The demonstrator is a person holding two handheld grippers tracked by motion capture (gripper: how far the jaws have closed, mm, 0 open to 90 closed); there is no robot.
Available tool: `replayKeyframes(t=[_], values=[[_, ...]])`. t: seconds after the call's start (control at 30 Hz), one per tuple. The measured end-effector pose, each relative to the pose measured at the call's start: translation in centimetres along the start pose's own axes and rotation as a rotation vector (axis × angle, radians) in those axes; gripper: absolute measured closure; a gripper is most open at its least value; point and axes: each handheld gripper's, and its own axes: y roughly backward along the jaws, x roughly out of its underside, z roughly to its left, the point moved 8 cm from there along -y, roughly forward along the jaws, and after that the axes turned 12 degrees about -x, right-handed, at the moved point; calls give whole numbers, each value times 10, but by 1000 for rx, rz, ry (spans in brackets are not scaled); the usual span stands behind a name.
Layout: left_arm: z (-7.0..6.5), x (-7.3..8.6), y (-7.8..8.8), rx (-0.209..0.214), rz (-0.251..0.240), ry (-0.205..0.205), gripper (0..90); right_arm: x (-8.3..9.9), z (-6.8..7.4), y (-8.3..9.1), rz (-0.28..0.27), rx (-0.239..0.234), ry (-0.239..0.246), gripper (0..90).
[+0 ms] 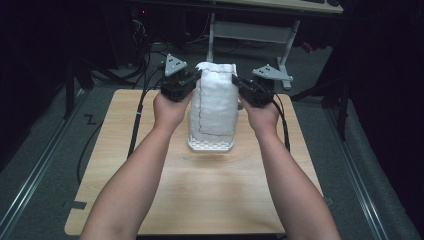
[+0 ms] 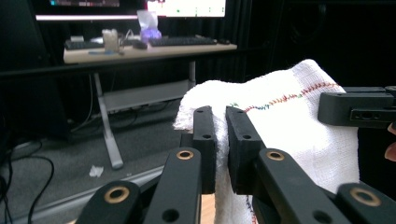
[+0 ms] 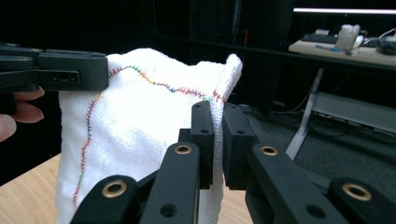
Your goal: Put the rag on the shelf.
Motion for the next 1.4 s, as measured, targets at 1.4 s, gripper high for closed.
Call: replayKeyframes(t=[1.4], values=[[16,60,-31,13,175,74,616,53,-25,-30,180,24,-51,712]])
